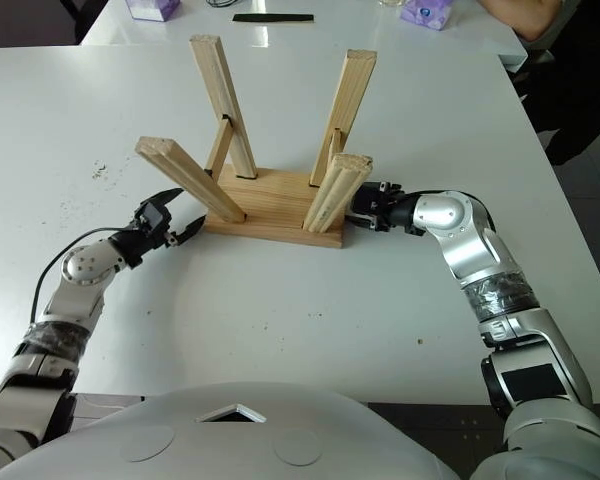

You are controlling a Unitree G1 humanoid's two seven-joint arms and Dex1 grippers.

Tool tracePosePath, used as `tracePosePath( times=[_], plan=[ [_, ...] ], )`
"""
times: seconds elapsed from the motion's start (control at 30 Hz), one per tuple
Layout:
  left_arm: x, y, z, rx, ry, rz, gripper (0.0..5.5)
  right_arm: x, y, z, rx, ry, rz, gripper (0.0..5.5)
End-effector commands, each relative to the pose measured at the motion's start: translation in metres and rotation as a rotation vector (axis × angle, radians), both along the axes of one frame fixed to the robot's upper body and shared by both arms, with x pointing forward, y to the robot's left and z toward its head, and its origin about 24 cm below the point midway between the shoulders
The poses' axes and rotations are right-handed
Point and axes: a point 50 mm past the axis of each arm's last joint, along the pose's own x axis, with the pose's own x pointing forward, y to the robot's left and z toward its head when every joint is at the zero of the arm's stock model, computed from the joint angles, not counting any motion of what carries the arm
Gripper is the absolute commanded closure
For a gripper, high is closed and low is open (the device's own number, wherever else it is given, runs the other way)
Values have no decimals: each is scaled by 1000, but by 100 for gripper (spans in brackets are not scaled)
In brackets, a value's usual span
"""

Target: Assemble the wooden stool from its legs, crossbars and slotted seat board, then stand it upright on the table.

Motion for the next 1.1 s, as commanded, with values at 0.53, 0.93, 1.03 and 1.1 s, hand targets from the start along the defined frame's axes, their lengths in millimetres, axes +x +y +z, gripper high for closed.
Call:
tracePosePath(
  times=[0.53, 0.93, 1.03, 1.1],
  plan=[
    [-40, 7, 19, 114, 135, -112, 191, -28, 33, -6, 120, 57, 131, 267],
    [-31, 19, 38, 126, 95, -127, 191, -23, 25, 1, 114, 47, 105, 267],
    [-27, 25, 40, 133, 79, -93, 191, -22, 11, 4, 97, 37, 70, 267],
    [-20, 32, 45, 152, 21, -28, 191, -24, 3, 6, 92, 38, 51, 267]
  ],
)
